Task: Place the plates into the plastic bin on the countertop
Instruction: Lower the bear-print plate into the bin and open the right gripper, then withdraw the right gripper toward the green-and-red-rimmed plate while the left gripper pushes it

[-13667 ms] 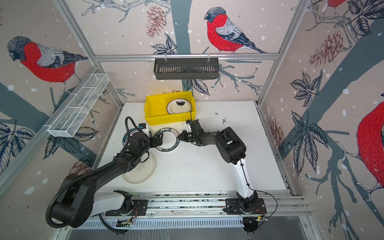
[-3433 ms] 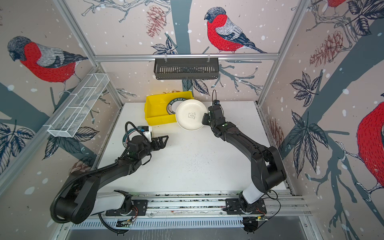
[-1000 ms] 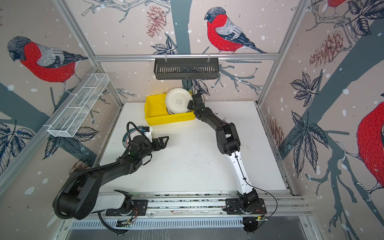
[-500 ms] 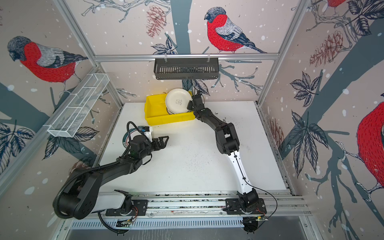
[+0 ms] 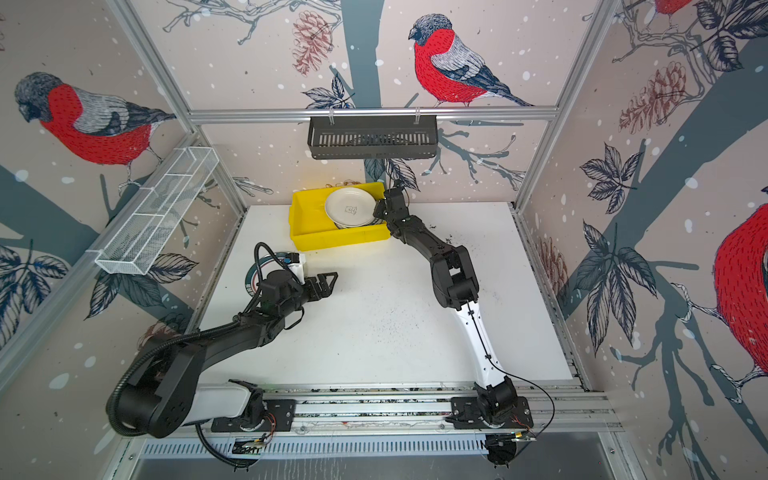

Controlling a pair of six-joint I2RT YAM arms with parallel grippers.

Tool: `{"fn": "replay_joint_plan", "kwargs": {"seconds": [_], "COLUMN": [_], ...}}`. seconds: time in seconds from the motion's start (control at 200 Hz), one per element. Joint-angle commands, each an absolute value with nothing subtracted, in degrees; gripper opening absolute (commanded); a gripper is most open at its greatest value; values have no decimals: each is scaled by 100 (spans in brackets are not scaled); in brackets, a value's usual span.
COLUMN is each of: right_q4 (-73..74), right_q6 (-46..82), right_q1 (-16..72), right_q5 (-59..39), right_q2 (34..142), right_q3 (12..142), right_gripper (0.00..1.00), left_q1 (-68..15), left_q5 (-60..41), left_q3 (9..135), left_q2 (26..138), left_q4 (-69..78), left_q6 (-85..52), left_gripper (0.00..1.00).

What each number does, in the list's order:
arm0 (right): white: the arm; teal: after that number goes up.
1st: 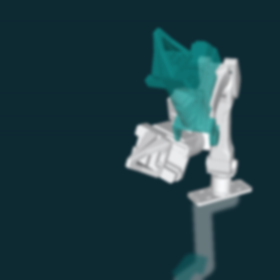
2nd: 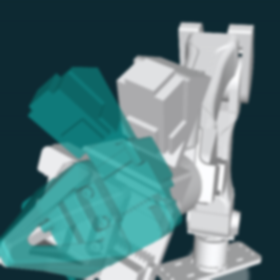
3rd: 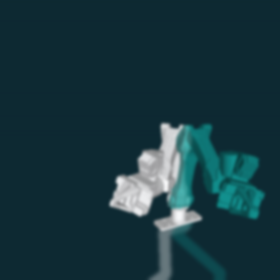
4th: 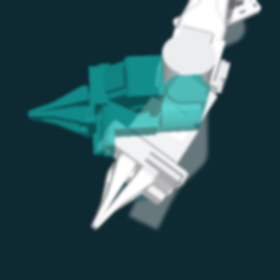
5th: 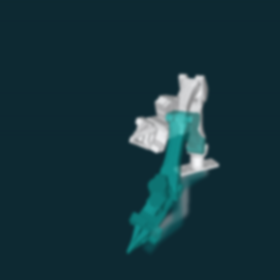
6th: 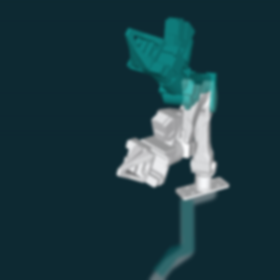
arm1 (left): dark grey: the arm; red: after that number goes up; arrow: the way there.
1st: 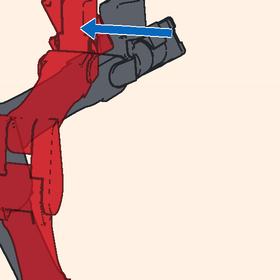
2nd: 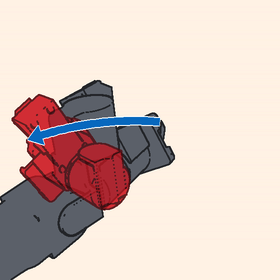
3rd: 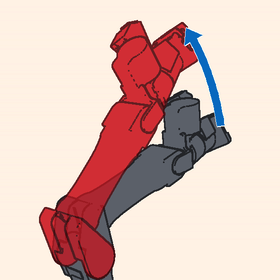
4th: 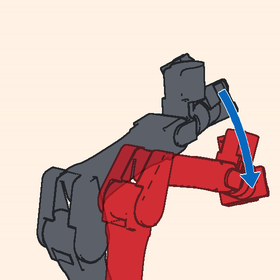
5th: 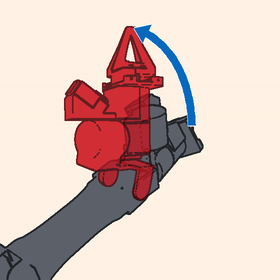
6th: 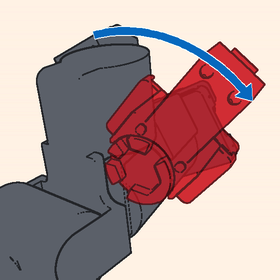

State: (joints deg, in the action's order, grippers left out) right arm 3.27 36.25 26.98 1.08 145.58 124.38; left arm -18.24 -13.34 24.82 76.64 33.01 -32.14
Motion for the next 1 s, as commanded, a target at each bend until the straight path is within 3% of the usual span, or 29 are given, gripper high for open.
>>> {"fn": "replay_joint_plan", "kwargs": {"seconds": [0.0,0.295,0.545,0.75,0.996], "right_q4": [145,345,1072,1608,1037], "right_q6": [3626,3243,2962,3086,3342], "right_q1": [2694,2819,2918,2892,2899], "right_q5": [147,498,896,1022,836], "right_q2": [14554,13525,11555,10275,9622], "right_q3": [12448,11597,9421,7815,7181], "right_gripper": [33,42,61,62,62], "left_q1": [-1826,-1822,-1815,-1769,-1575], "left_q5": [-1265,-489,1013,1478,1281], "left_q3": [2540,2809,3357,3609,3775], "left_q2": [7679,7681,8033,8282,8528], "left_q4": [3411,2628,1424,1083,1038], "left_q6": [-3166,-3094,-3173,-3063,-2937], "left_gripper": [97,97,97,97,97]}}
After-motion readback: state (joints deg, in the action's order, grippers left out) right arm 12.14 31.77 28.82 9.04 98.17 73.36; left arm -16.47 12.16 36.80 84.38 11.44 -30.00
